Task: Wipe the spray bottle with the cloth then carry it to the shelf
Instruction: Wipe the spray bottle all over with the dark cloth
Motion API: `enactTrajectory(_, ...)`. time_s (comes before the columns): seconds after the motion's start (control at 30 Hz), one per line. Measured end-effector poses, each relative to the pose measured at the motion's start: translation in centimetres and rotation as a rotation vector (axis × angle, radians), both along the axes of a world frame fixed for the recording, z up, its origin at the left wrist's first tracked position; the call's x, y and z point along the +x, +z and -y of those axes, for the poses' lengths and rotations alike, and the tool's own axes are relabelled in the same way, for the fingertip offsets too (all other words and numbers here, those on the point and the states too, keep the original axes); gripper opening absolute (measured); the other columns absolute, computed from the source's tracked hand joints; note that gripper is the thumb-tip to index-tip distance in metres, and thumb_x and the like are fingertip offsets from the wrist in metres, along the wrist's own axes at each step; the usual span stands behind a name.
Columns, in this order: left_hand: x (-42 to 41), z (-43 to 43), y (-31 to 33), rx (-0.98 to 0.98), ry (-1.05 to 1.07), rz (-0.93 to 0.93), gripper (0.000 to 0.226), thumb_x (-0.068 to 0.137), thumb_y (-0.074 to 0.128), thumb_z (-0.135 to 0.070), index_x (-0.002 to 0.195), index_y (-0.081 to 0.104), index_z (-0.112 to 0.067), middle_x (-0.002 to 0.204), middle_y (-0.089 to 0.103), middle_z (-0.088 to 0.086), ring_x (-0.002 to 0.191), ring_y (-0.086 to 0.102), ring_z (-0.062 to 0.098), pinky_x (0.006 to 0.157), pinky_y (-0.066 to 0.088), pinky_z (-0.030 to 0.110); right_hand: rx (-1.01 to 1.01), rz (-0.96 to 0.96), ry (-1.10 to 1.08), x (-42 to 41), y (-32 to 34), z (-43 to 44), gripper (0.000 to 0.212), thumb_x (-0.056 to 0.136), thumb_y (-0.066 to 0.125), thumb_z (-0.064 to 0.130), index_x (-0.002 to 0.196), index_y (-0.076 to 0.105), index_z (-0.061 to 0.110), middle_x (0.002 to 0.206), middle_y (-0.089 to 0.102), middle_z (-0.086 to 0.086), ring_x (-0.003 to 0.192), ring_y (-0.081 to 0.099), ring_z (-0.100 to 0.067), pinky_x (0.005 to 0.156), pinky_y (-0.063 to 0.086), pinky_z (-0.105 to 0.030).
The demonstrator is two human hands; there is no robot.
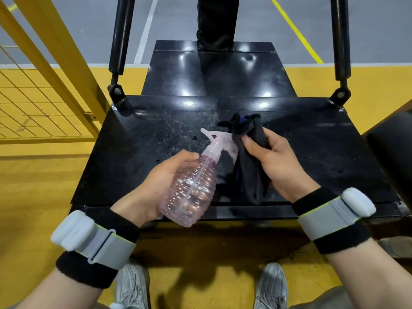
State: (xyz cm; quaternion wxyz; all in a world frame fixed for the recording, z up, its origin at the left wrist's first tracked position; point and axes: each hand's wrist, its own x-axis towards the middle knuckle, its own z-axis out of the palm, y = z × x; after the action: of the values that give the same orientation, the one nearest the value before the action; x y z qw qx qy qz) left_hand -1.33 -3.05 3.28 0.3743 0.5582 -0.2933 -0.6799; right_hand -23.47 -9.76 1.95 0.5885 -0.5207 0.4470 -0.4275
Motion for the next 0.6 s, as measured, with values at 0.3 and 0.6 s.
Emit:
enactTrajectory(0.3,-1.0,0.2,-0.6,-0.081,0.017,0.049,0.035,0.092,0.063,-0.048,0.067,0.08,-0.031,0.073,0.075,-0.001,0.061,0.072,0.018,0.059,0.057,0.029,0.289,0.188,-0.217,1.6,-0.1,-0.2,0.024,0.101,0.064,0.029,0.089,0.081,0.019,0.085,0.08,-0.006,0.075,0.076,-0.02,0.066,0.062,-0.033)
enactTrajectory(0.6,-0.3,0.3,-1.6,-0.055,0.11,-0.112,0.032,0.092,0.063,-0.045,0.076,0.078,-0.021,0.074,0.072,0.002,0.061,0.07,0.021,0.06,0.058,0.031,0.273,0.106,-0.137,1.6,-0.2,-0.3,0.025,0.1,0.064,0.037,0.098,0.084,0.023,0.102,0.082,-0.004,0.091,0.079,-0.019,0.075,0.063,-0.033)
